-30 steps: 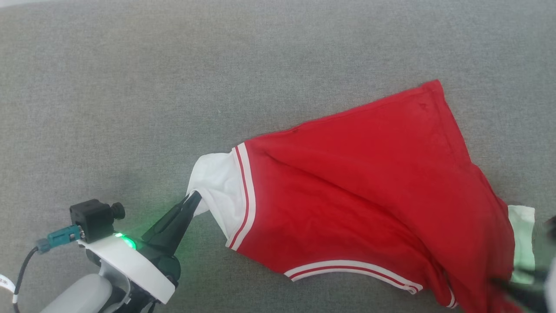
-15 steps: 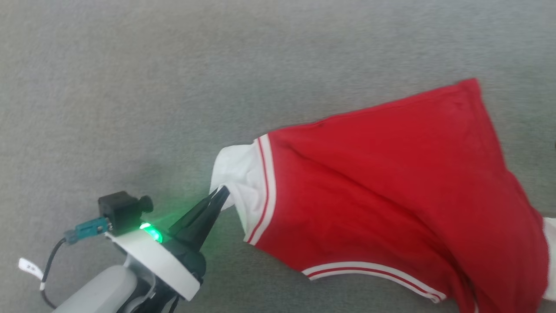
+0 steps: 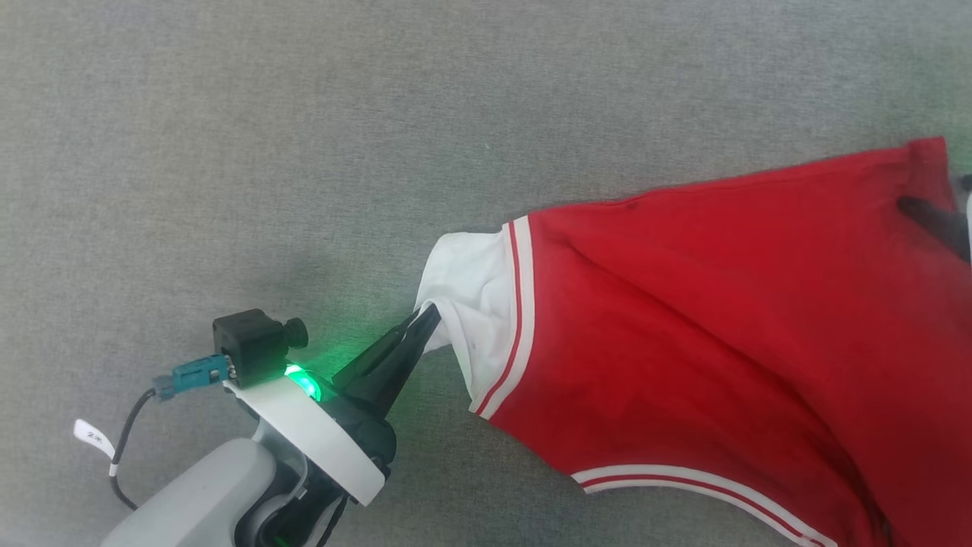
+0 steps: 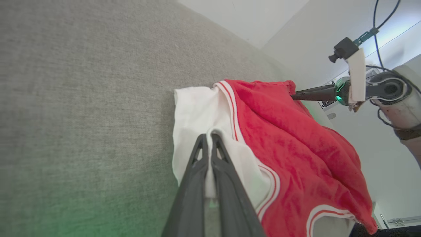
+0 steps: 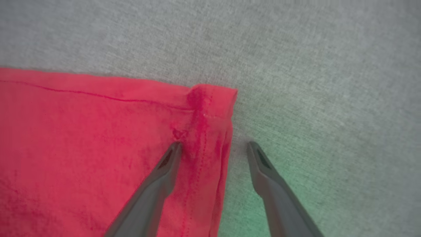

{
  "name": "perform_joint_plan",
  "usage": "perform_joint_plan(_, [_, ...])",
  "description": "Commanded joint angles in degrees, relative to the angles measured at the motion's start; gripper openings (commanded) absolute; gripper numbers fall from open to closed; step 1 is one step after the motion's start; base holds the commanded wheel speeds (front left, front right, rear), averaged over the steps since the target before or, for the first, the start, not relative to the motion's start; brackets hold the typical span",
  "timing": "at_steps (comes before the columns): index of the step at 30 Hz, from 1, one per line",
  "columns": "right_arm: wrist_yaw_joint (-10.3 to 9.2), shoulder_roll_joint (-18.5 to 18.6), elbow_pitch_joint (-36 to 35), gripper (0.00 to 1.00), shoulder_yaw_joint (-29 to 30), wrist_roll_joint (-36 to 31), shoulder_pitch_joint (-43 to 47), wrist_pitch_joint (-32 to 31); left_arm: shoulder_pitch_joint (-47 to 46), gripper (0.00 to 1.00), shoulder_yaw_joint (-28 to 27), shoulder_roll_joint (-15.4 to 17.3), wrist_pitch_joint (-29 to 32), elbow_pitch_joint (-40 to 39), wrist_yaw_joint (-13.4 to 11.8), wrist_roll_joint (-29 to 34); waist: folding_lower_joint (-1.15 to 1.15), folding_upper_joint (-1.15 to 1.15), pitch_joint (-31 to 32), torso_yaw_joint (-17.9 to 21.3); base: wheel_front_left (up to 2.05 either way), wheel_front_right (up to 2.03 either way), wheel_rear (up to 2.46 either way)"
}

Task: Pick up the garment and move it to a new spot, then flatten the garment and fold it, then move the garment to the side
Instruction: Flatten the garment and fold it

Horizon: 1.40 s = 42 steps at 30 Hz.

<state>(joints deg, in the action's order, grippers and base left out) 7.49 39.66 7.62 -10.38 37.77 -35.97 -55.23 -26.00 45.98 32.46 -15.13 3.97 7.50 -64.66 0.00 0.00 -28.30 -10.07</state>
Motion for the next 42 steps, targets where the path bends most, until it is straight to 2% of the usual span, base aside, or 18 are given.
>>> perform_joint_plan(1, [0.0, -0.22, 1.45, 1.0, -1.76, -0.28, 1.07, -0.64, -0.56, 0.0, -0.08, -0.05, 0.0, 0.17, -0.08, -0.27, 0.0, 0.0, -0.01, -0.07, 0.0, 0.0, 0.0])
perform_joint_plan(2, [0.01, 0.45, 2.06, 1.0, -3.06, -0.19, 1.22, -0.95, -0.56, 0.0, -0.25, -0.07, 0.0, 0.21, -0.08, -0.36, 0.0, 0.0, 0.04, -0.02, 0.0, 0.0, 0.0])
perform_joint_plan(3, [0.0, 0.95, 2.61, 0.85, -3.96, 0.1, 1.46, -1.23, -0.49, 0.0, -0.45, -0.1, 0.0, 0.28, -0.08, -0.43, 0.0, 0.0, 0.08, 0.14, 0.0, 0.0, 0.0])
perform_joint_plan(4, [0.01, 1.19, 3.24, 0.4, -4.4, 0.5, 1.5, -1.09, -0.43, 0.0, -0.52, -0.18, 0.0, 0.4, -0.08, -0.43, 0.0, 0.0, 0.13, 0.28, 0.0, 0.0, 0.0])
perform_joint_plan(6, [-0.04, 0.81, 4.22, 0.0, -4.1, 0.93, 0.97, 0.46, -0.33, 0.0, -0.61, -0.27, 0.0, 0.65, -0.08, -0.45, 0.0, 0.0, 0.35, 0.68, 0.0, 0.0, 0.0])
perform_joint_plan(10, [-0.04, -1.2, 5.42, 0.0, -0.53, 1.68, -2.11, 6.71, -1.57, 0.0, -1.21, 0.34, -0.01, 2.12, -0.07, -1.47, 0.0, 0.0, 0.88, 1.8, 0.0, 0.0, 0.0])
perform_joint_plan(15, [-0.04, -4.77, 8.71, 0.0, 5.27, 1.74, -7.59, 12.65, -7.79, 0.0, -1.32, 3.1, -0.01, 2.17, -0.08, -4.7, 0.0, 0.0, 1.11, 3.15, 0.0, 0.0, 0.0])
perform_joint_plan(20, [-0.02, -8.52, 13.5, 0.0, 11.74, -0.57, -17.6, 18.95, -20.77, 0.0, -0.26, 6.19, 1.55, 4.04, -0.08, -9.39, 0.0, 0.0, -0.65, 4.98, 0.0, 0.0, 0.0])
perform_joint_plan(24, [-0.03, -12.68, 18.77, 0.0, 17.53, -4.32, -28.52, 25.6, -34.22, 0.0, -2.01, 7.1, 4.47, 9.95, -0.08, -13.28, 0.0, 0.0, -3.0, 6.63, 0.0, 0.0, 0.0])
perform_joint_plan(26, [-0.04, -14.23, 21.87, 0.0, 19.94, -7.09, -34.3, 28.57, -41.04, 0.0, -3.88, 6.93, 5.04, 14.13, -0.08, -14.88, 0.0, 0.0, -4.1, 7.47, 0.0, 0.0, 0.0])
perform_joint_plan(30, [-0.12, -16.22, 27.55, 0.0, 24.08, -12.11, -43.82, 34.05, -54.32, 0.0, -7.73, 4.56, 3.8, 24.79, -0.14, -15.76, 0.0, 0.0, -4.92, 8.36, 0.0, 0.0, 0.0])
perform_joint_plan(31, [-0.12, -16.22, 27.55, 0.0, 24.08, -12.11, -43.82, 34.05, -54.32, 0.0, -7.73, 4.56, 3.8, 24.79, -0.14, -15.76, 0.0, 0.0, -4.92, 8.36, 0.0, 0.0, 0.0])
perform_joint_plan(36, [-0.31, -17.51, 32.79, 0.0, 28.95, -17.16, -53.0, 40.93, -67.28, 0.0, -11.42, 2.92, 1.47, 32.53, -0.21, -15.52, 0.0, 0.0, -4.98, 9.4, 0.0, 0.0, 0.0])
perform_joint_plan(39, [-0.33, -17.68, 35.67, 0.0, 29.56, -18.88, -55.38, 42.62, -69.7, 0.0, -11.41, 2.07, 0.97, 33.41, -0.21, -16.06, 0.0, 0.0, -4.57, 9.32, 0.0, 0.0, 0.0])
perform_joint_plan(42, [-0.32, -17.79, 38.2, 0.0, 28.68, -19.2, -54.35, 42.81, -66.77, 0.0, -10.72, 2.07, 0.86, 31.66, -0.21, -17.71, 0.0, 0.0, -4.34, 9.21, 0.0, 0.0, 0.0])
